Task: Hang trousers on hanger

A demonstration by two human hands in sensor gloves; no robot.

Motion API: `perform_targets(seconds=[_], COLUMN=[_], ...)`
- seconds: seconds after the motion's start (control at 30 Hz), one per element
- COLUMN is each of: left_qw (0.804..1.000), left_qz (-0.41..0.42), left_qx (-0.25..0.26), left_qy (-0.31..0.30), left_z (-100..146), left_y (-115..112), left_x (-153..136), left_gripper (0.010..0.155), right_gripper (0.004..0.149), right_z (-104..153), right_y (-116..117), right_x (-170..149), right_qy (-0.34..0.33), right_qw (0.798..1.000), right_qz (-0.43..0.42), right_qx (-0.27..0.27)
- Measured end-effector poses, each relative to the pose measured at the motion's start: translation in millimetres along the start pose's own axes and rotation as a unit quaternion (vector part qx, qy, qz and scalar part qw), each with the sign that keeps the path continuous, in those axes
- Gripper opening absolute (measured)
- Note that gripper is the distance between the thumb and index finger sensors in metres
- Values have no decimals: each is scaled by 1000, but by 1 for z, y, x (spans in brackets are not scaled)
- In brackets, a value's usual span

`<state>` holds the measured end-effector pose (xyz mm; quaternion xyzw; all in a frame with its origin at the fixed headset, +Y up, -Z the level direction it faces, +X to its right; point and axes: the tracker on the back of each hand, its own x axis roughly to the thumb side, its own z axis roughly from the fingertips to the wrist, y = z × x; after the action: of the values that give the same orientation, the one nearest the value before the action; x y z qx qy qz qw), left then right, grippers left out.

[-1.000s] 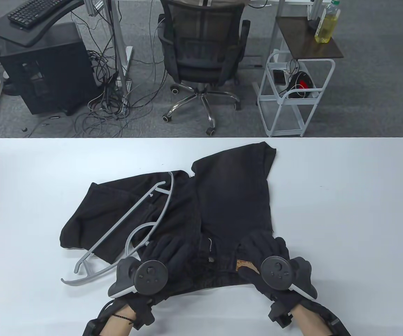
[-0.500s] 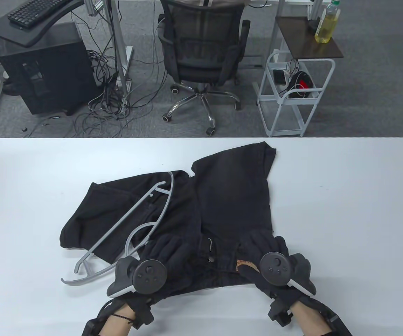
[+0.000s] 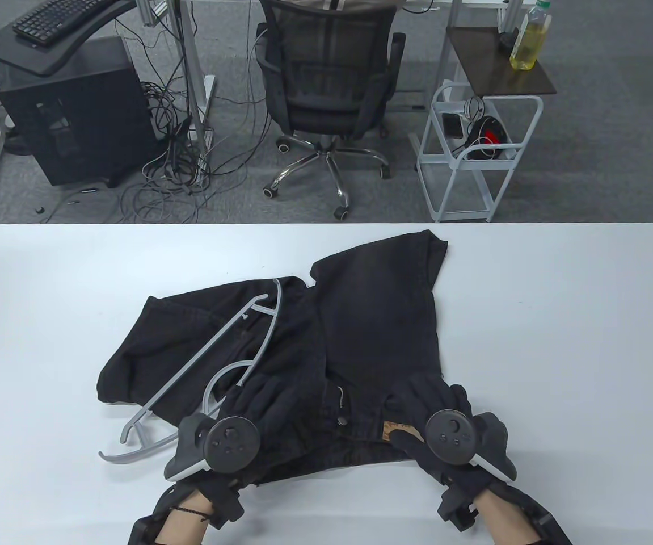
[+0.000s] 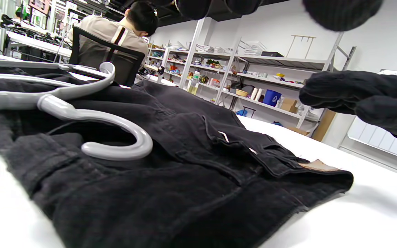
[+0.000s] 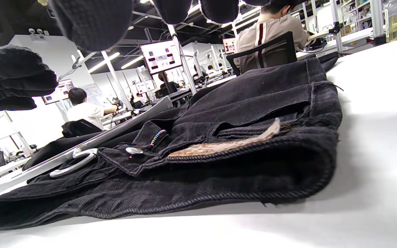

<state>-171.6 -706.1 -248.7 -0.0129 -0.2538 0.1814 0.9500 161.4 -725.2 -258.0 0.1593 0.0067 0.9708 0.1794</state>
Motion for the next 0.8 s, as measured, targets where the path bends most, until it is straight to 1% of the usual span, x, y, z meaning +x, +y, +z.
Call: perform_targets(seconds=[0.23,0.43,0.6,0.8], left_qw=[999,996,991,983], left_qz=[5,7,10,8], left_qx=[32,53,63,61], left_qy=[32,76,117,174], left_z=[5,9,13,15], left_y=[9,14,15,12], left_x=[-17,-39,-55,-72], left_gripper=[79,78,78,78], right_gripper=[77,77,77,77], right_z=[1,2,2,2], right_y=[0,1,3,4], right_x=[0,0,2,2], right_qy=[-4,-6,-9,-10], right_qw=[1000,1000,1000,1000], right_qz=[3,3,7,8], right_qx=[-1,5,14,19])
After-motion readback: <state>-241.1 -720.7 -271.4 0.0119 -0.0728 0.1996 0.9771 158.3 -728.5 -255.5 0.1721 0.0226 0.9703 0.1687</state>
